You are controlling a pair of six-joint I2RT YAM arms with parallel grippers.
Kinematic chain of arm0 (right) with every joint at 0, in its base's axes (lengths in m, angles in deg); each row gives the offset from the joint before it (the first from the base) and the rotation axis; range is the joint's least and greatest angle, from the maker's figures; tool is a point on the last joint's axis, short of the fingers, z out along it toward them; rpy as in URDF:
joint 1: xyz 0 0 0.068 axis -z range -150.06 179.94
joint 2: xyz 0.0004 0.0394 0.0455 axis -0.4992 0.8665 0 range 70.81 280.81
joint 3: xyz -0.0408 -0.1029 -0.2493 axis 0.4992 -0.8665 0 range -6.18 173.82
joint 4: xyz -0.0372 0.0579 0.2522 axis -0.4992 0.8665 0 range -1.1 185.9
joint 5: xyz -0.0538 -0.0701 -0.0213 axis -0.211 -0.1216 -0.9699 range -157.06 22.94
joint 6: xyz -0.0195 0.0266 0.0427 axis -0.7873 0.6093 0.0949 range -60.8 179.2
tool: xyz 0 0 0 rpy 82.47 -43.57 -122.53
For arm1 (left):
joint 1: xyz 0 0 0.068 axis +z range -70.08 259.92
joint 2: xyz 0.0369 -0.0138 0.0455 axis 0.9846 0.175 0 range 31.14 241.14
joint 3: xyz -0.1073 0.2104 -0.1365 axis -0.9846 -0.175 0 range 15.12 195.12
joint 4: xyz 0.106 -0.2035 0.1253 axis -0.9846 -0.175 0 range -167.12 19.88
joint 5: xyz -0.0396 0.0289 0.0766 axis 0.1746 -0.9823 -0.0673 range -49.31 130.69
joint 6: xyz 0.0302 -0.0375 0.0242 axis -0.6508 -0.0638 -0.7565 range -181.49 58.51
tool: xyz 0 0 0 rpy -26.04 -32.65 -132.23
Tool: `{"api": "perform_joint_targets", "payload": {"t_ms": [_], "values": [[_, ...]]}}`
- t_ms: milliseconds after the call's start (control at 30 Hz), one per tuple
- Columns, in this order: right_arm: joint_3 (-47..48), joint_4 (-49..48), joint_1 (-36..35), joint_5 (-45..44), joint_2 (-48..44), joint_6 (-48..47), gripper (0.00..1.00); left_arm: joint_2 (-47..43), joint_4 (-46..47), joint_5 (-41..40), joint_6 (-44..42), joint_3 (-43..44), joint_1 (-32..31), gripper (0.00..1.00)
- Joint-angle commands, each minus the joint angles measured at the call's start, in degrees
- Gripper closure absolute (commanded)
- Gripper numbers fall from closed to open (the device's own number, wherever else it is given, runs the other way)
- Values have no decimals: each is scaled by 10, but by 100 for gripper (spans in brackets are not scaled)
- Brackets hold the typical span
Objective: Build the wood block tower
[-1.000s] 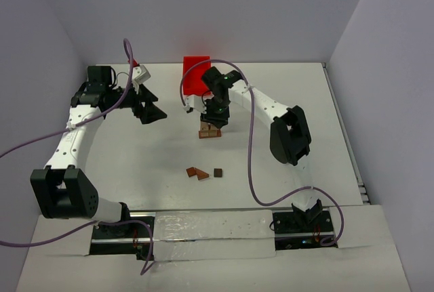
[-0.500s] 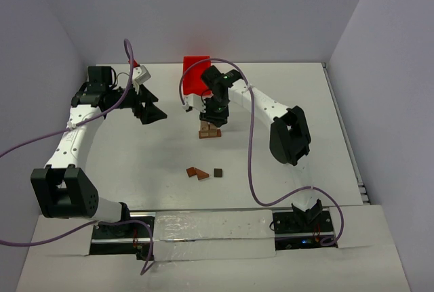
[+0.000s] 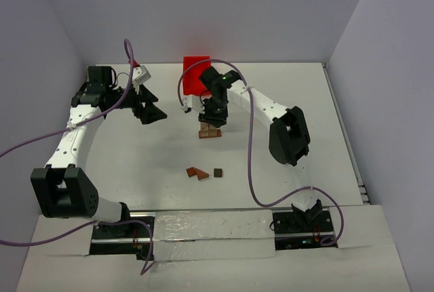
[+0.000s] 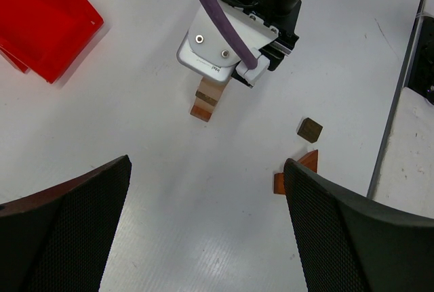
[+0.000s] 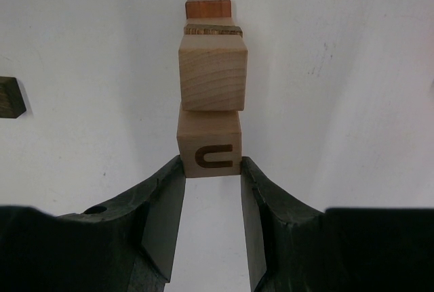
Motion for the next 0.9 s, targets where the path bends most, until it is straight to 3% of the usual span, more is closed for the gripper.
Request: {"api": "perform_joint_targets", "payload": {"t_ms": [0, 167, 867], "values": [[24, 1, -7, -4, 9, 5, 54, 4, 9, 5, -11, 6, -2, 1], [23, -3, -8, -9, 11, 8, 48, 5, 11, 6, -10, 6, -2, 1], [30, 4, -12, 2, 14, 3, 45, 5, 13, 5, -8, 8, -3, 1]]}}
